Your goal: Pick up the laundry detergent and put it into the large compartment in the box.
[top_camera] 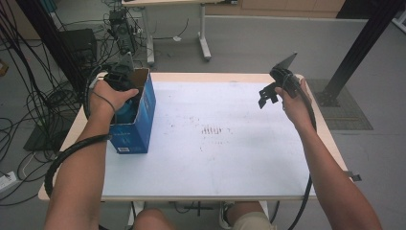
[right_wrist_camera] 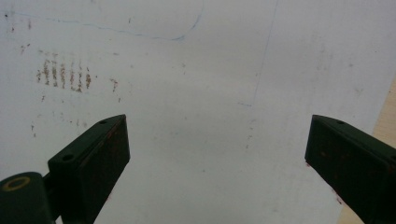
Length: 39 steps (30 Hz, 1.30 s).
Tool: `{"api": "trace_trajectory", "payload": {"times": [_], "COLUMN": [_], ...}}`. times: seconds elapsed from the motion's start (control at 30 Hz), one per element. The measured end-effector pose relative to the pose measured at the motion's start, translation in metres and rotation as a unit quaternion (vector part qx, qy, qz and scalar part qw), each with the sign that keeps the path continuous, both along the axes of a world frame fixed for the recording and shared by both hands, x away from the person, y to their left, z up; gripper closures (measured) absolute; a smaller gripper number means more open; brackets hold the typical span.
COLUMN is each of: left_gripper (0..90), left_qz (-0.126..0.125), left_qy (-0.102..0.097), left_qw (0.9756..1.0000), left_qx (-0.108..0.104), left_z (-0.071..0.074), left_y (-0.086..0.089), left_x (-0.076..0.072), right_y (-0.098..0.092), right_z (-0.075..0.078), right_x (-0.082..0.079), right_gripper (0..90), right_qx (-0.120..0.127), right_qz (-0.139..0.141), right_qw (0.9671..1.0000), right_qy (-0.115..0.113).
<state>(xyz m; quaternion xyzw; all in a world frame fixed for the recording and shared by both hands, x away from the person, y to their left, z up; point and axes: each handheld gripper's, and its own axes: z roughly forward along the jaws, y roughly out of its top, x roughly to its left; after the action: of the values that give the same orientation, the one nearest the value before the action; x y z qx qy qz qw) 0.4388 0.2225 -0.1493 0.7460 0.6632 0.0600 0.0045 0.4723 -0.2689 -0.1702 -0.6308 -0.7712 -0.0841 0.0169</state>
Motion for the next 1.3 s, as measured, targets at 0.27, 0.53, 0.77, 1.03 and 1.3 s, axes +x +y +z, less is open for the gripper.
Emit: {"api": "trace_trajectory", "payload": {"times": [0.27, 0.53, 0.77, 1.03, 1.3], "left_gripper": [28.7, 27.0, 25.1, 22.6, 17.0], "left_qz": [0.0, 0.002, 0.0, -0.004, -0.003], "left_qy": [-0.003, -0.008, -0.012, -0.016, -0.03], "left_qw": [1.0, 0.9999, 0.9999, 0.9998, 0.9995], "left_qx": [0.001, 0.009, 0.012, 0.015, 0.007], "left_z": [0.003, 0.011, 0.017, 0.029, 0.045], "left_y": [0.0, -0.003, -0.006, -0.006, -0.004], "left_x": [-0.002, -0.005, -0.009, -0.013, -0.017], "right_y": [0.001, -0.001, 0.002, 0.002, 0.0], "right_z": [0.0, 0.002, 0.002, 0.004, 0.004], "right_x": [-0.001, -0.002, -0.002, -0.004, -0.002], "right_gripper": [6.5, 6.5, 6.5, 6.5, 6.5], "right_qx": [0.001, 0.002, 0.002, 0.004, 0.006], "right_qz": [0.002, 0.001, 0.004, 0.004, 0.003], "right_qw": [1.0, 1.0, 1.0, 1.0, 1.0], "right_qy": [-0.001, -0.004, -0.003, -0.006, -0.002]}}
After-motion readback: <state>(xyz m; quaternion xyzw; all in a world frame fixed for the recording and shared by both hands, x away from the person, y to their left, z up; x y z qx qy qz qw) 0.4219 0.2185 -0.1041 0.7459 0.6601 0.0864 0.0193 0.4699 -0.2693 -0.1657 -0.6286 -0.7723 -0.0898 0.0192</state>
